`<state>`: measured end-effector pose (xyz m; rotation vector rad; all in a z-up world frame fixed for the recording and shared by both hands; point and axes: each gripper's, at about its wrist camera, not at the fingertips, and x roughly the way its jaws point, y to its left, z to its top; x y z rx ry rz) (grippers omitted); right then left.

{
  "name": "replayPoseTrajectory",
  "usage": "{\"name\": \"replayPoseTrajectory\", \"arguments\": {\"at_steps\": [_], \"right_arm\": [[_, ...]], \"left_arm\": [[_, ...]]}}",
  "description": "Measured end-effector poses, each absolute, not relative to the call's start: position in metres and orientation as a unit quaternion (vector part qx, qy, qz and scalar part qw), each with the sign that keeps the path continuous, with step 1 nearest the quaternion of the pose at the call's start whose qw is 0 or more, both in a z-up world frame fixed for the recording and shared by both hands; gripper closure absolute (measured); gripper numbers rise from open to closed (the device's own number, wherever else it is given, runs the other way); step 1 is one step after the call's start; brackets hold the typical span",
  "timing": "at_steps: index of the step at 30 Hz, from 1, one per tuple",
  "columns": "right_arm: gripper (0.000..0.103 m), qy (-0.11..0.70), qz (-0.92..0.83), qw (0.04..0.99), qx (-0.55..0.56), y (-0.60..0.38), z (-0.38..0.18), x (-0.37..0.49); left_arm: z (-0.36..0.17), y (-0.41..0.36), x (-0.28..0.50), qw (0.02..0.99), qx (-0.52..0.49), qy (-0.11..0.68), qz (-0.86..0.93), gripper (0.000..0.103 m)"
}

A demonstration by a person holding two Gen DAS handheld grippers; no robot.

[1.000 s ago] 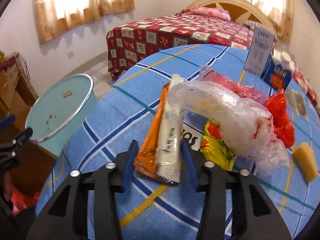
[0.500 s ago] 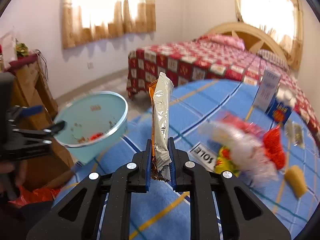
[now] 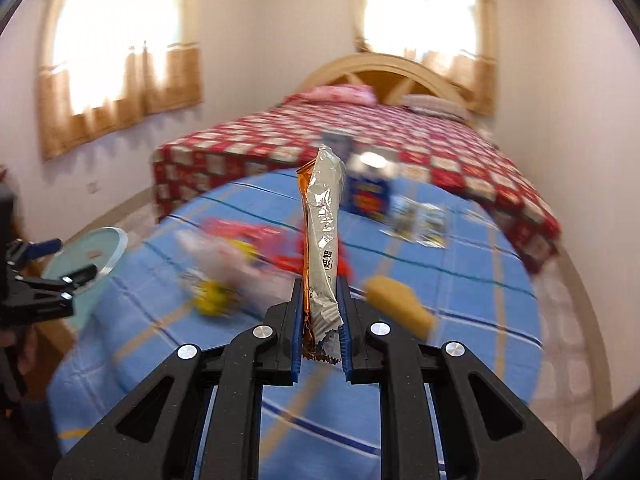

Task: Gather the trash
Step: 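Grasp the clear plastic bag with the left gripper while the right holds the snack wrapper, then carry the clear bag and snack wrapper over the light blue bin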

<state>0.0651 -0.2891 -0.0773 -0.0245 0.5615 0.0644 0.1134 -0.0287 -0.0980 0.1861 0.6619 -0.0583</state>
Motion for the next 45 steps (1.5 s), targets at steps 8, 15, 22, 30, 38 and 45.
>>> {"name": "replayPoseTrajectory", "arguments": {"at_steps": [8, 15, 22, 30, 38, 45], "right_arm": [[0.087, 0.290, -0.037, 0.956, -0.002, -0.355, -0.112, 0.059], [0.087, 0.291, -0.045, 0.955, 0.025, -0.384, -0.124, 0.056], [0.087, 0.278, -0.024, 0.960, 0.024, -0.371, -0.121, 0.051], [0.087, 0.265, 0.008, 0.964, 0.009, -0.343, -0.108, 0.049], [0.087, 0.258, 0.070, 0.964, -0.008, -0.290, -0.098, 0.067], [0.087, 0.250, 0.118, 0.961, -0.030, -0.235, -0.088, 0.088]], "left_arm": [[-0.093, -0.118, 0.136, 0.941, 0.108, 0.312, -0.081, 0.010], [-0.111, -0.162, 0.158, 0.933, 0.130, 0.324, -0.085, 0.010], [-0.125, -0.156, 0.172, 0.913, 0.112, 0.373, -0.124, 0.065], [-0.078, -0.119, 0.131, 0.933, 0.093, 0.319, -0.140, 0.067], [-0.074, -0.049, 0.127, 0.942, 0.103, 0.313, -0.063, 0.067], [-0.079, 0.003, 0.128, 0.942, 0.089, 0.323, -0.019, 0.067]]}}
